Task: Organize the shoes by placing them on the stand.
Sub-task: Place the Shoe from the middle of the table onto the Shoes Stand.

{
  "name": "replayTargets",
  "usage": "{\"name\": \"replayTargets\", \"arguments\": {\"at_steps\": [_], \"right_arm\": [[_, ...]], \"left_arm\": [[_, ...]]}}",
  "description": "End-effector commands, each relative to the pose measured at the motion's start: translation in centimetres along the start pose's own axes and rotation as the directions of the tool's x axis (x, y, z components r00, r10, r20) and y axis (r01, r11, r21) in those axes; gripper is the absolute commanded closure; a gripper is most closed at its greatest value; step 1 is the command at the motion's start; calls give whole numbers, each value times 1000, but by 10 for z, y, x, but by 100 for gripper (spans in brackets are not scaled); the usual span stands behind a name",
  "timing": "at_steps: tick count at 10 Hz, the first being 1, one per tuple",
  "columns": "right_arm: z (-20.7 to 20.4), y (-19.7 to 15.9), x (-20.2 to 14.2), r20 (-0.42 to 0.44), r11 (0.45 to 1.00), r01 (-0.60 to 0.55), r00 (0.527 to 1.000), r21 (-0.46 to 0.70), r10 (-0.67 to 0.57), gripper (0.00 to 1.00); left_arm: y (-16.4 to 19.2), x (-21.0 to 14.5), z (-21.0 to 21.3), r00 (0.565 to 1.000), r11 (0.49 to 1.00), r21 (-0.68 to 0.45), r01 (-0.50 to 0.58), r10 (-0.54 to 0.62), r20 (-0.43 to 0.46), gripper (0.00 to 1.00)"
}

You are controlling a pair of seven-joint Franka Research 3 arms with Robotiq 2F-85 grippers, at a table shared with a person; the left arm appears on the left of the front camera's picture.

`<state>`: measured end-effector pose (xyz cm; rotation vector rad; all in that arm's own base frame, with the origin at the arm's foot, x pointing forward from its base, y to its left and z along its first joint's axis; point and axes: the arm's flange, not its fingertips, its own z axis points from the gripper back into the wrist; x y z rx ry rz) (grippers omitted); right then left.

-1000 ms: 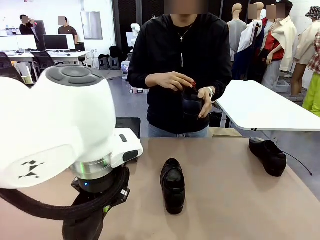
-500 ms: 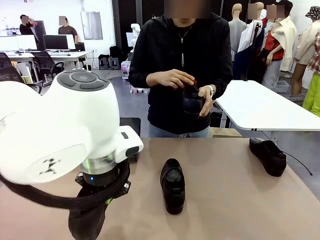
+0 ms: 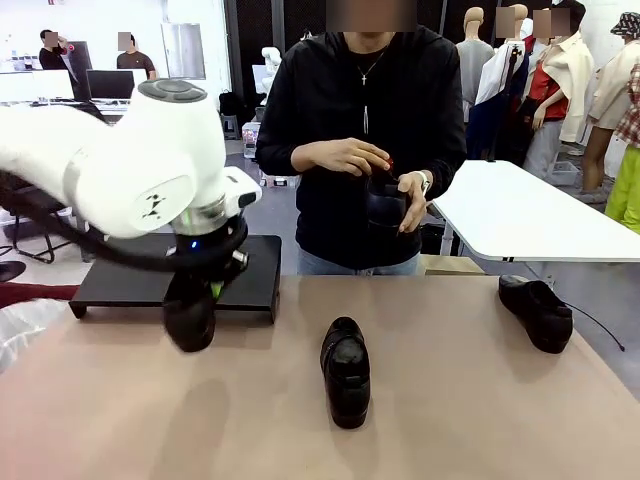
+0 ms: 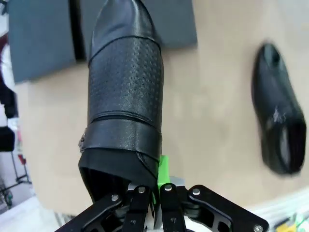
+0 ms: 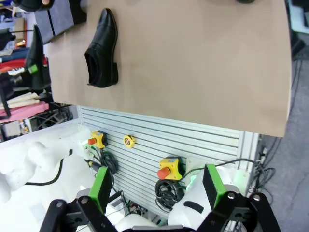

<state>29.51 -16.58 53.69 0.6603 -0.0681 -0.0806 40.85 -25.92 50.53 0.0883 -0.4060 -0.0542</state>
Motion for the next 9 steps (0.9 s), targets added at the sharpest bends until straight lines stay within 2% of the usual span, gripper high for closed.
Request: {"name": "replayTargets", "arguments": {"at_steps": [1, 3, 6, 9], "right_arm": [[3, 1, -1, -3, 1000, -2, 1000, 1, 2, 0], [3, 1, -1, -3, 1000, -2, 1000, 1, 2, 0], [3, 1, -1, -3, 1000, -2, 1000, 1, 2, 0], [3, 1, -1, -3, 1000, -2, 1000, 1, 2, 0]], "left_arm": [[-24, 51, -18, 976, 984, 134, -118, 90, 197, 100], [-26, 91, -54, 959, 963, 203, -179, 125, 252, 100], [-15, 113, -103, 981, 960, 239, -146, 108, 164, 100], [-5, 127, -123, 985, 972, 174, -155, 138, 108, 100]]}}
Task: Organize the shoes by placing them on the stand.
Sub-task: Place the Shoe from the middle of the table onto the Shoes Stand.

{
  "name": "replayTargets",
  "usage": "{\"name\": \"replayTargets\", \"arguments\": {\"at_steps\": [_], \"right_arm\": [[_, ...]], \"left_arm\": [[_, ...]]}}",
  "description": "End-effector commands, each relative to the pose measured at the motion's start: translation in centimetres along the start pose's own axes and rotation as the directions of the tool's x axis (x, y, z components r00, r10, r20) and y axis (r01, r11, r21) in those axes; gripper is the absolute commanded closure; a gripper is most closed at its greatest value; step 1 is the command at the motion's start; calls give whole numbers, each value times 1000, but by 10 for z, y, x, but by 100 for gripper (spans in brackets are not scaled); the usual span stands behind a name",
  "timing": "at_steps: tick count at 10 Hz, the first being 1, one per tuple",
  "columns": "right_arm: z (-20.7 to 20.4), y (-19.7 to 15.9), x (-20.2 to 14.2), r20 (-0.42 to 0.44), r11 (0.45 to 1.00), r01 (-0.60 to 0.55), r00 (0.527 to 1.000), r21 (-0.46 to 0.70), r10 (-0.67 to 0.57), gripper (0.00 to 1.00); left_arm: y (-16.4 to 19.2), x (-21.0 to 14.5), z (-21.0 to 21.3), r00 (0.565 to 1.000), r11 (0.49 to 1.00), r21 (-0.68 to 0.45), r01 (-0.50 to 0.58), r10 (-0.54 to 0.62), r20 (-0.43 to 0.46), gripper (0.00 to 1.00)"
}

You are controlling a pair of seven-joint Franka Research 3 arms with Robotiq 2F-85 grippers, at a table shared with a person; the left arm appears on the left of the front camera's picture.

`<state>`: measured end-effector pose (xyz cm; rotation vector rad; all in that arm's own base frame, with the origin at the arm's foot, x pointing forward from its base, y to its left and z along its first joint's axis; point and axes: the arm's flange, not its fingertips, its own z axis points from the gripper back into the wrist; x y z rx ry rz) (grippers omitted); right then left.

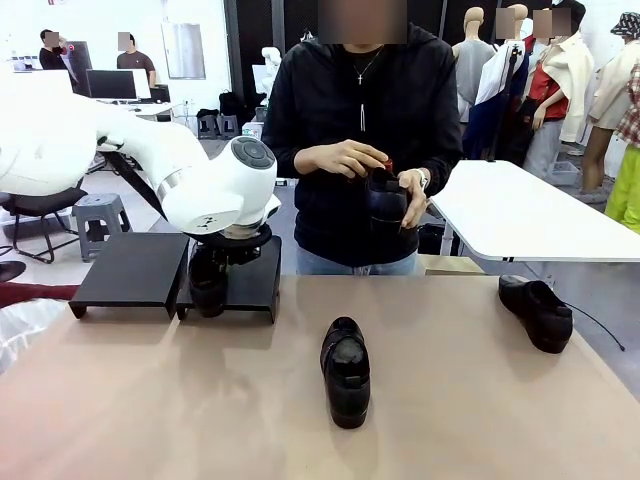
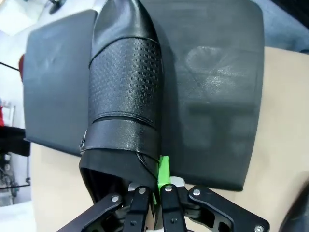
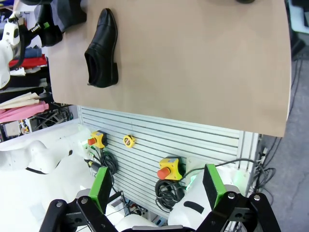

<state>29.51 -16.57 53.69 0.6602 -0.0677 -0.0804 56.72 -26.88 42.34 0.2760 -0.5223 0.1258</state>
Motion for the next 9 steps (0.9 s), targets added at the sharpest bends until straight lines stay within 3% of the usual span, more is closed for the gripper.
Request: {"name": "replayTargets", "arguments": {"at_steps": [1, 2, 7, 9], "right_arm": [[3, 0, -1, -2, 1000, -2, 1000, 1, 2, 0], [3, 0, -1, -2, 1000, -2, 1000, 1, 2, 0], [3, 0, -1, -2, 1000, -2, 1000, 1, 2, 0], [3, 0, -1, -2, 1000, -2, 1000, 1, 2, 0]], "left_arm": [[13, 14, 17, 997, 995, -100, -20, 13, -71, 100], [0, 0, 0, 1000, 1000, 0, 0, 0, 0, 100], [-4, 0, -2, 999, 1000, -24, 11, -12, -30, 100], [15, 10, 9, 998, 996, -73, 58, -57, 16, 100]]}}
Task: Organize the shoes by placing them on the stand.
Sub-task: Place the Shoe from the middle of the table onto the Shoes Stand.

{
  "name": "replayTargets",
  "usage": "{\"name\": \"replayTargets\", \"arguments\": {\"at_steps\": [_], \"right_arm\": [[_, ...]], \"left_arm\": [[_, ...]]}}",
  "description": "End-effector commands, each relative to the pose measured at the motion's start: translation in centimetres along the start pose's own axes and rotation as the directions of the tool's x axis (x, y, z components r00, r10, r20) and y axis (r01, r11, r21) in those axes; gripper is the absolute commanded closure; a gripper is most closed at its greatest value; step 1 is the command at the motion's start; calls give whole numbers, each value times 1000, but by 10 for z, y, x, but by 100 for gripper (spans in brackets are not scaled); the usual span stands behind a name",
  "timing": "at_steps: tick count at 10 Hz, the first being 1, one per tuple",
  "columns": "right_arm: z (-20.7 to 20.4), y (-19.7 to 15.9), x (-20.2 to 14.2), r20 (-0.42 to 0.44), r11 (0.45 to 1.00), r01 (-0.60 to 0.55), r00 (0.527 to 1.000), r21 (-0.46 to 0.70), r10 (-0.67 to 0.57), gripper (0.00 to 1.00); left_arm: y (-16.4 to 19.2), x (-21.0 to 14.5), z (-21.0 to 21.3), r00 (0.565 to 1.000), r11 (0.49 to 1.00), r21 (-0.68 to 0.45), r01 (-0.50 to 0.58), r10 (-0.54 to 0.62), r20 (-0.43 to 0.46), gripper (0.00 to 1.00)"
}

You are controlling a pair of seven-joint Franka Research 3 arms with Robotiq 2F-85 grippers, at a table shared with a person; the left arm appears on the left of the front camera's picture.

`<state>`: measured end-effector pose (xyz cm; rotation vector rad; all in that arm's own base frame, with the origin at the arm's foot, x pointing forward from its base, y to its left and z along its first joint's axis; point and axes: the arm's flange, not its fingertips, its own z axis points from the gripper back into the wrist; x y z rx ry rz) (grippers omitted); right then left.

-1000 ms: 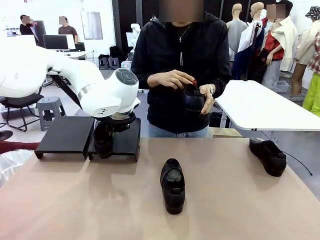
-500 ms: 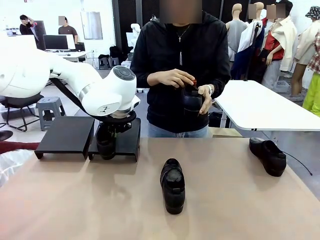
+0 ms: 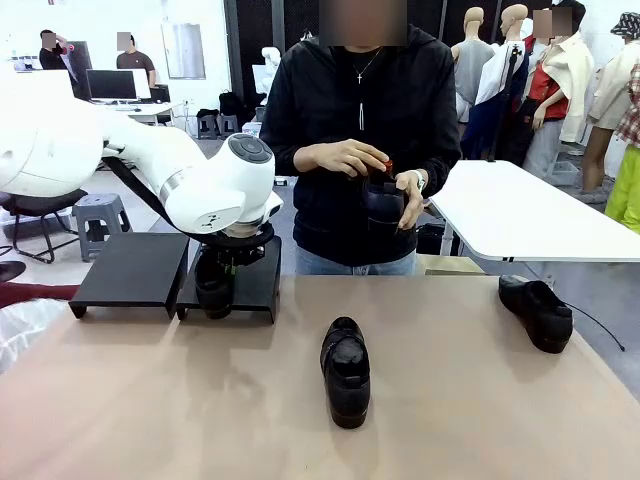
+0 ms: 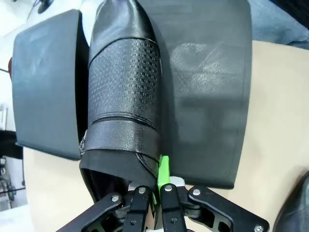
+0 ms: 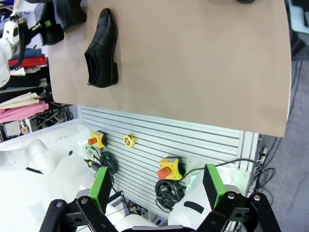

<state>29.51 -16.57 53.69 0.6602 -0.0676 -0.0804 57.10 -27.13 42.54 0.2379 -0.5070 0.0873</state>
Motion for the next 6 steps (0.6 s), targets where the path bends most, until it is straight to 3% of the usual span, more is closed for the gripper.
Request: {"name": "replayTargets", "arguments": {"at_steps": [1, 3, 4, 5, 6], "right_arm": [[3, 0, -1, -2, 1000, -2, 1000, 1, 2, 0], [3, 0, -1, -2, 1000, -2, 1000, 1, 2, 0], [3, 0, -1, -2, 1000, -2, 1000, 1, 2, 0], [3, 0, -1, -2, 1000, -2, 1000, 1, 2, 0], [3, 0, -1, -2, 1000, -2, 1000, 1, 2, 0]], "left_arm": [[29, 9, 15, 998, 997, -48, 61, -59, 35, 100], [54, 21, 22, 990, 984, -108, 139, -135, 45, 100], [64, 28, 24, 964, 946, -188, 263, -250, 90, 100], [76, 35, 23, 902, 871, -254, 421, -370, 223, 100], [82, 42, 19, 895, 866, -265, 424, -355, 271, 100]]}}
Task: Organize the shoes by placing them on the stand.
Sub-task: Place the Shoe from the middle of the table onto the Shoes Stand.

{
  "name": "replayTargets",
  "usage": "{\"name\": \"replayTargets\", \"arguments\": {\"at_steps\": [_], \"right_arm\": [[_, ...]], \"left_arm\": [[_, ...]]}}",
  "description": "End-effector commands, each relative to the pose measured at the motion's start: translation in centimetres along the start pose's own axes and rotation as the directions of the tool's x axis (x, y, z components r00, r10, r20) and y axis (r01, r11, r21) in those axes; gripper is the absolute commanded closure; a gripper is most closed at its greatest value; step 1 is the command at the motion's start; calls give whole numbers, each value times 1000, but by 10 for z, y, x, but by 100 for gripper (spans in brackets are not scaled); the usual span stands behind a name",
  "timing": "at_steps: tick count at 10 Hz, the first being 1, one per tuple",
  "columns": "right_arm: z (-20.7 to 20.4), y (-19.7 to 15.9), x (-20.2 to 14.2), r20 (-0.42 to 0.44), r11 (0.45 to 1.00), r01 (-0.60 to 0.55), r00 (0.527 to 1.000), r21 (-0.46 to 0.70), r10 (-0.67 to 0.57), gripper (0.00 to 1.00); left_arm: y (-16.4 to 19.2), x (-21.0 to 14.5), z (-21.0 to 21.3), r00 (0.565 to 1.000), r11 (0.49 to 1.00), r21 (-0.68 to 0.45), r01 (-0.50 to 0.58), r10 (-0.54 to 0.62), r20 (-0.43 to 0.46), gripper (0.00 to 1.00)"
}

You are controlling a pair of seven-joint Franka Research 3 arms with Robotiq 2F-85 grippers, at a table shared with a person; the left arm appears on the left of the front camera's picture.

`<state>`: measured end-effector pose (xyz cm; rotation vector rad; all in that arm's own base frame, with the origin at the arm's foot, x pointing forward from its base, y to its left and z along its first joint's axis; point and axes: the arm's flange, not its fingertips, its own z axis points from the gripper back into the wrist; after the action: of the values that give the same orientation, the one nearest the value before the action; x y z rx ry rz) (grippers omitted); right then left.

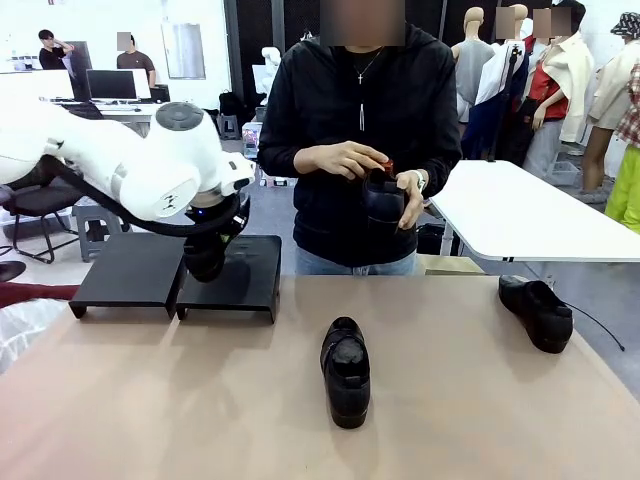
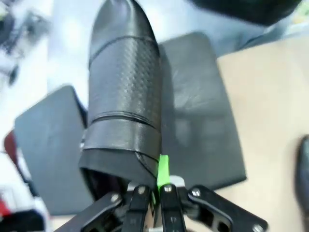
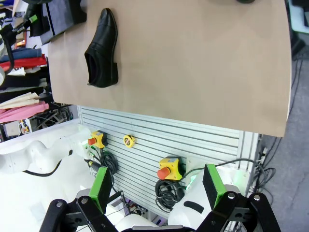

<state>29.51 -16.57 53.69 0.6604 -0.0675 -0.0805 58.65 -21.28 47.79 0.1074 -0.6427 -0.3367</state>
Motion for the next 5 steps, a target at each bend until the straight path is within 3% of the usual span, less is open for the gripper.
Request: {"name": "replayTargets", "arguments": {"at_steps": [1, 5], "right_arm": [[3, 1, -1, -2, 1000, -2, 1000, 1, 2, 0], [3, 1, -1, -2, 1000, -2, 1000, 1, 2, 0]], "left_arm": [[20, -2, -7, 998, 995, -100, 10, -4, 67, 100], [16, 5, -33, 982, 988, -5, -154, 152, -114, 100]]}}
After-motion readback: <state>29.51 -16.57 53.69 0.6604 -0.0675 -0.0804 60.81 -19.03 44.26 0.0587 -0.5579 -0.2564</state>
